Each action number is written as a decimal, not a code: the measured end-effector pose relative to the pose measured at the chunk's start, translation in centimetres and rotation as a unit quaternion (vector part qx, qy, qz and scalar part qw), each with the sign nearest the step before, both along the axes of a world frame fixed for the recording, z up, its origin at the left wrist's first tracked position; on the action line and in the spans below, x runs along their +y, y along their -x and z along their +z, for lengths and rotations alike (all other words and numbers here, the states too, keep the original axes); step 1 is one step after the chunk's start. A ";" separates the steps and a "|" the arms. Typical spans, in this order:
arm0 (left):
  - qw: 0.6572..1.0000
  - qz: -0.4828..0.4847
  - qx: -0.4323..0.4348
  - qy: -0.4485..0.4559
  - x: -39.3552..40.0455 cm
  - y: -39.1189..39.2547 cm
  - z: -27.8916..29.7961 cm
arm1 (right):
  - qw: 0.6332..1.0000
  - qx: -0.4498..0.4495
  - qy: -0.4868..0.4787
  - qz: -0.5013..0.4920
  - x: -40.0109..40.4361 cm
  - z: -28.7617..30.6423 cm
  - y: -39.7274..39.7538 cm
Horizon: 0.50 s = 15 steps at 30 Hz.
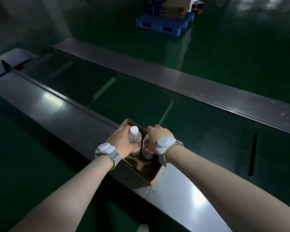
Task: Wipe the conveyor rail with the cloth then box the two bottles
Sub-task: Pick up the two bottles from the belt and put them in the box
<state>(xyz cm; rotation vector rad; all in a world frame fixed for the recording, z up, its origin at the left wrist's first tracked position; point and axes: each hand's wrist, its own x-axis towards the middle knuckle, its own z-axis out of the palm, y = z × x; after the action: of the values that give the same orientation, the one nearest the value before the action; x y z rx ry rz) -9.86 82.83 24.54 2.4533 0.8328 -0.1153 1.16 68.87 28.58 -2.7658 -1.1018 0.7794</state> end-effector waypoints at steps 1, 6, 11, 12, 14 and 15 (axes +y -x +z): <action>0.999 -0.030 0.031 -0.002 0.7 -0.5 -1.5 | 0.999 0.017 0.027 -0.016 0.8 -1.7 -0.1; 0.987 -0.111 0.112 -0.016 2.5 -2.6 -8.2 | 0.992 0.048 0.106 -0.048 3.4 -8.5 -0.3; 0.974 -0.164 0.154 -0.038 2.6 -3.7 -12.2 | 0.986 0.086 0.137 -0.052 3.6 -12.0 -0.1; 0.972 -0.162 0.164 -0.039 2.5 -4.0 -12.2 | 0.985 0.092 0.136 -0.059 3.4 -12.2 -0.1; 0.971 -0.163 0.171 -0.037 2.4 -4.4 -11.9 | 0.984 0.099 0.131 -0.064 2.9 -11.9 -0.1; 0.971 -0.169 0.167 -0.039 2.3 -4.6 -11.5 | 0.986 0.094 0.123 -0.064 2.7 -11.4 -0.2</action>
<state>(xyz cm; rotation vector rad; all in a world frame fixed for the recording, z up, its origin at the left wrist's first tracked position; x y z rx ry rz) -5.29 85.18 13.08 2.6719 0.5505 -0.6473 1.36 71.56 17.14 -2.8440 -0.8351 1.2037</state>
